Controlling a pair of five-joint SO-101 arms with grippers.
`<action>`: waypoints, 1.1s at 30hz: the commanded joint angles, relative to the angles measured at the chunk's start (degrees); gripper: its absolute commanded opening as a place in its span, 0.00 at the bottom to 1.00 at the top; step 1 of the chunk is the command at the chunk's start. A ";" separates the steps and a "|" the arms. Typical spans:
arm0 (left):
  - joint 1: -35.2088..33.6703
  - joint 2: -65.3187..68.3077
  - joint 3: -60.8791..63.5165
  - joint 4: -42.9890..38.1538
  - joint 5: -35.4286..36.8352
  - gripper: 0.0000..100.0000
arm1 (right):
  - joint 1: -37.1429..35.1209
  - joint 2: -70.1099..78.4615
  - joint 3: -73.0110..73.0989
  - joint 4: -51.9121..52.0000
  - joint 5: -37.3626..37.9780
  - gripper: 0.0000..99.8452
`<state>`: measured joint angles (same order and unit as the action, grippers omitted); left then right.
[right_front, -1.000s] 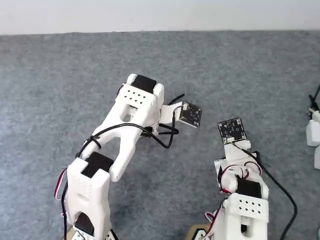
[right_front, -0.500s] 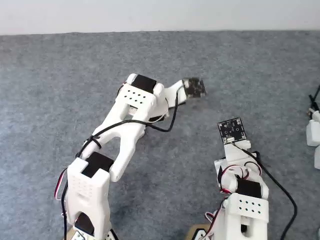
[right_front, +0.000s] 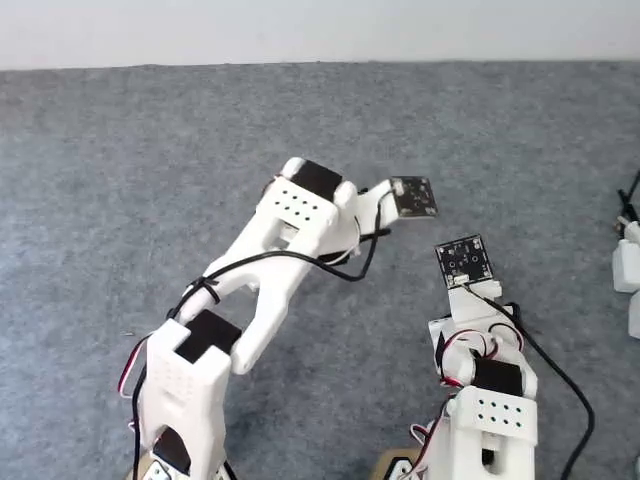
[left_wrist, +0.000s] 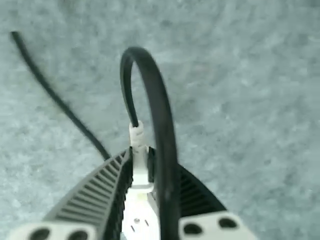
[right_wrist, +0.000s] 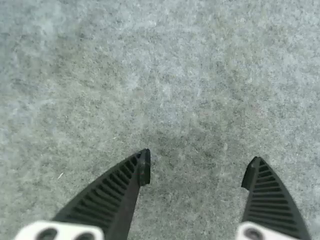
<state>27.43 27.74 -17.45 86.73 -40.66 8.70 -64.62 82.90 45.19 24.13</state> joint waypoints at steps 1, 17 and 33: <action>1.49 -3.96 -2.68 1.05 0.44 0.01 | 0.40 -0.84 -1.58 -0.75 -0.70 0.31; 1.85 -9.23 -0.48 1.23 -1.58 0.01 | 0.40 -0.84 -1.58 -1.01 -0.70 0.31; -9.14 -8.97 8.13 4.75 -26.29 0.01 | 0.40 -0.84 -0.79 -1.98 -0.62 0.31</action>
<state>18.64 22.20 -8.84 93.14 -65.54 8.70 -64.62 82.90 45.19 24.13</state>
